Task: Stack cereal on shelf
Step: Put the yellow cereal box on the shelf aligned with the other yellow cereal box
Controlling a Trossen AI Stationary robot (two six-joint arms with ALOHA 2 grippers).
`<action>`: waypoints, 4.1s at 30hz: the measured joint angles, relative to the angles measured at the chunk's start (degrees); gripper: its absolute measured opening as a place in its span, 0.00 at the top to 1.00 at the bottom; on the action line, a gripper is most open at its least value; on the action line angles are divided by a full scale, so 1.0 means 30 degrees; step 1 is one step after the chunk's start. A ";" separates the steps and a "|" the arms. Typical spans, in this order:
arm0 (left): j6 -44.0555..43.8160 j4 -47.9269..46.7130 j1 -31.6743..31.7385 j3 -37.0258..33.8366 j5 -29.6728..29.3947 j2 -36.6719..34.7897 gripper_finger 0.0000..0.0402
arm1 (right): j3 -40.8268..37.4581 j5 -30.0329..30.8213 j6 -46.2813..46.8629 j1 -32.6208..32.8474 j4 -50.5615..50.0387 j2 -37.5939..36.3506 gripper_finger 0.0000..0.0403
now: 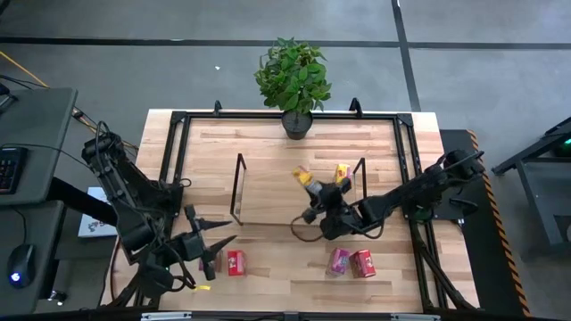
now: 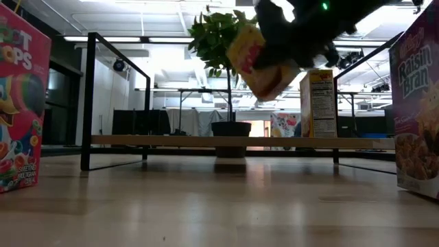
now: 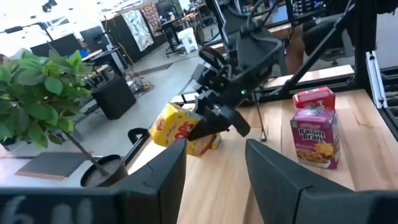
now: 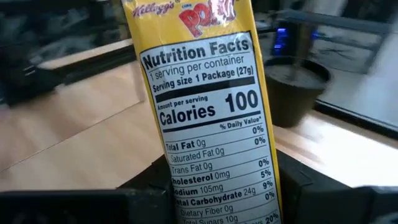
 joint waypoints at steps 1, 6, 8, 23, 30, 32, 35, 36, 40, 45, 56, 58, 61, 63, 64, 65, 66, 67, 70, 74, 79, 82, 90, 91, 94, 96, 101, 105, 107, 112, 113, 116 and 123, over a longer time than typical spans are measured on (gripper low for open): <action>0.0000 0.0000 0.0024 0.0000 -0.0012 0.0000 0.61 | -0.0277 0.0240 0.0662 -0.0033 0.0011 0.0047 0.65; 0.0857 0.0479 0.0034 0.0000 -0.0007 0.0000 0.61 | -0.0743 -0.0182 0.2122 -0.0334 0.0704 0.0414 0.65; 0.0969 0.0563 0.0037 0.0000 0.0022 0.0000 0.61 | -0.0758 -0.0205 0.1925 -0.0334 0.0889 0.0518 0.65; 0.0860 0.0546 0.0049 0.0000 0.0385 0.0000 0.61 | 0.1753 -0.1373 0.0826 0.1527 -0.0823 0.0735 0.65; 0.0845 0.0561 0.0049 0.0000 0.0539 0.0007 0.61 | 0.2804 -0.1209 0.4652 0.3095 -0.3148 0.2368 0.65; 0.0845 0.0554 0.0049 0.0000 0.0539 0.0007 0.61 | 0.3495 -0.1007 0.4799 0.3233 -0.3645 0.3260 0.65; 0.0845 0.0563 0.0049 0.0000 0.0539 0.0007 0.61 | 0.4926 -0.0659 0.4934 0.3106 -0.4770 0.4601 0.65; 0.0845 0.0559 0.0049 0.0000 0.0539 0.0007 0.61 | 0.5451 -0.0354 0.5229 0.3048 -0.5458 0.5027 0.65; 0.0838 0.0554 0.0049 0.0000 0.0554 0.0015 0.61 | 0.7230 0.1501 0.7295 0.2839 -0.9156 0.6538 0.65; 0.0802 0.0561 0.0049 0.0000 0.0568 0.0015 0.61 | 0.7839 0.3353 1.3071 0.2835 -1.3442 0.7299 0.65; 0.0690 0.0572 0.0056 0.0000 0.0561 0.0015 0.61 | 0.5845 0.3614 1.8382 0.1798 -1.3865 0.7337 0.65; 0.0816 0.0570 0.0056 0.0000 0.0559 0.0015 0.61 | 0.5697 0.3629 1.8376 0.1541 -1.3703 0.7322 0.65; 0.0816 0.0568 0.0056 0.0000 0.0555 0.0015 0.61 | 0.5573 0.3559 1.8348 0.1289 -1.3698 0.7329 0.65; 0.0816 0.0568 0.0056 0.0000 0.0556 0.0015 0.61 | 0.5581 0.3520 1.8303 0.1161 -1.3711 0.7322 0.65; 0.0819 0.0568 0.0056 0.0000 0.0556 0.0015 0.61 | 0.5581 0.3426 1.8148 0.1101 -1.3712 0.7322 0.65; 0.0816 0.0568 0.0051 0.0000 0.0554 0.0015 0.61 | 0.5581 0.3277 1.7916 0.1052 -1.3712 0.7322 0.65; 0.0816 0.0568 0.0056 0.0000 0.0554 0.0015 0.61 | 0.5581 0.3020 1.7638 0.0982 -1.3702 0.7322 0.65; 0.0823 0.0575 0.0056 0.0000 0.0554 0.0015 0.61 | 0.5581 0.2745 1.7466 0.0921 -1.3703 0.7322 0.65; 0.0822 0.0568 0.0056 0.0000 0.0554 0.0015 0.61 | 0.5636 0.1952 1.7071 0.0649 -1.3716 0.7240 0.63; 0.0823 0.0568 0.0056 0.0000 0.0554 0.0015 0.61 | 0.5655 0.1211 1.6317 0.0453 -1.3827 0.7211 0.59; 0.0823 0.0568 0.0056 0.0000 0.0554 0.0015 0.61 | 0.5617 0.1178 1.6563 0.0453 -1.3941 0.7249 0.58; 0.0827 0.0568 0.0056 0.0000 0.0554 0.0015 0.61 | 0.5617 0.1213 1.6568 0.0539 -1.3934 0.7269 0.58; 0.0823 0.0567 0.0056 0.0000 0.0554 0.0015 0.61 | 0.5595 0.1037 1.6308 0.1043 -1.4096 0.7311 0.57; 0.0816 0.0568 0.0056 0.0000 0.0554 0.0015 0.61 | 0.5595 0.0991 1.6229 0.1111 -1.4100 0.7315 0.57; 0.0816 0.0566 0.0056 0.0000 0.0554 0.0015 0.61 | 0.5588 0.0895 1.6206 0.1272 -1.4131 0.7322 0.57; 0.0814 0.0568 0.0056 0.0000 0.0554 0.0015 0.61 | 0.5581 0.0900 1.6224 0.1319 -1.4148 0.7329 0.57; 0.0809 0.0565 0.0056 0.0000 0.0554 0.0015 0.61 | 0.5573 0.0987 1.6286 0.1364 -1.4152 0.7344 0.57; 0.0816 0.0566 0.0056 0.0000 0.0549 0.0015 0.61 | 0.5559 0.0868 1.6287 0.1364 -1.4152 0.7359 0.50; 0.0809 0.0565 0.0056 0.0000 0.0550 0.0015 0.61 | 0.5559 0.0645 1.6292 0.1364 -1.4167 0.7366 0.44; 0.0809 0.0568 0.0056 0.0000 0.0553 0.0015 0.61 | 0.5559 -0.0405 1.6148 0.1371 -1.4554 0.7366 0.30; 0.0810 0.0561 0.0056 0.0000 0.0553 0.0015 0.61 | 0.5573 -0.0652 1.6111 0.1399 -1.4863 0.7366 0.28; 0.0809 0.0568 0.0049 0.0000 0.0553 0.0015 0.61 | 0.5602 -0.1283 1.5666 0.1550 -1.5519 0.7366 0.26; 0.0809 0.0565 0.0056 0.0000 0.0546 0.0015 0.61 | 0.5624 -0.1541 1.5645 0.2501 -1.6674 0.6921 0.25</action>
